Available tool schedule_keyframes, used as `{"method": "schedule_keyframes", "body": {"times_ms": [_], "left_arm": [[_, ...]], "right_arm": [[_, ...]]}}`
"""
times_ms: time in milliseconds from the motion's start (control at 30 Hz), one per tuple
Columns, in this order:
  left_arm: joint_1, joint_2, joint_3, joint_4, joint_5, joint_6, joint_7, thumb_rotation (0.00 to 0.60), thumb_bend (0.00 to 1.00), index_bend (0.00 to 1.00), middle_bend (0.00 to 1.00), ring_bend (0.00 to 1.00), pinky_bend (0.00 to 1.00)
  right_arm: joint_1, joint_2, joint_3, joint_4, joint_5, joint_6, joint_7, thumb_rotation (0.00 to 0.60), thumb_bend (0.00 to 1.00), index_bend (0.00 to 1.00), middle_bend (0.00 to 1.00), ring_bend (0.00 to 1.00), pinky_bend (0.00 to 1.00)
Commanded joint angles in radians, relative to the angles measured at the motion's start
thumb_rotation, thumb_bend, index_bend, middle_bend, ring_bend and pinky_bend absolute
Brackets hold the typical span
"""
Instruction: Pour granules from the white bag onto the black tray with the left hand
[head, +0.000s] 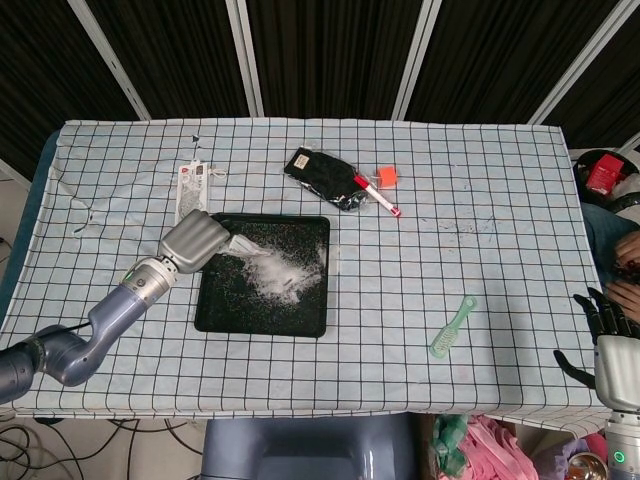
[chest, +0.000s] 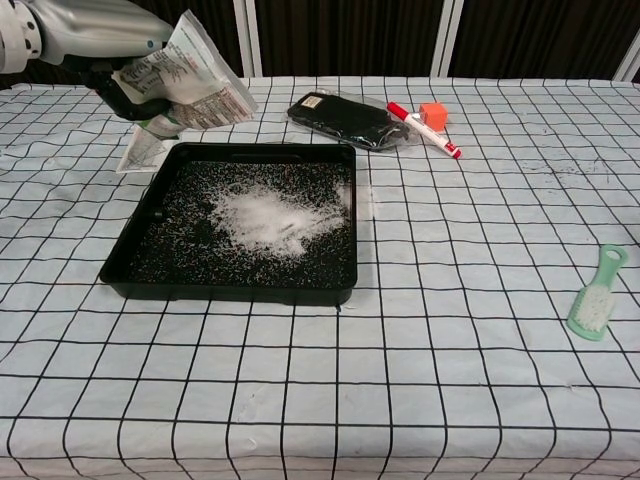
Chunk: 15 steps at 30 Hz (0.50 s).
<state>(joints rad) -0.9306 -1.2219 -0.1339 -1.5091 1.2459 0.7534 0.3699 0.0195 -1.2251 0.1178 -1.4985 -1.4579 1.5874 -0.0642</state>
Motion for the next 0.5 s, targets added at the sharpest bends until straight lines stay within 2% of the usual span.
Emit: {"method": "schedule_keyframes", "body": {"times_ms": [33,500], "left_arm": [[-0.014,0.004,0.004,-0.008,-0.022,-0.010,0.042,0.600,0.77,0.56,0.59,0.46,0.61],[-0.048,-0.004,0.020,-0.005,-0.112,-0.019,0.169,0.600,0.77,0.57,0.59,0.47,0.61]], "right_arm": [[0.000,0.000,0.000,0.001,0.001,-0.001,0.000,0.600,0.13,0.16,0.10,0.14,0.32],[0.000,0.001,0.001,-0.003,-0.002,0.001,-0.002,0.600,0.13,0.16,0.10,0.14,0.32]]}}
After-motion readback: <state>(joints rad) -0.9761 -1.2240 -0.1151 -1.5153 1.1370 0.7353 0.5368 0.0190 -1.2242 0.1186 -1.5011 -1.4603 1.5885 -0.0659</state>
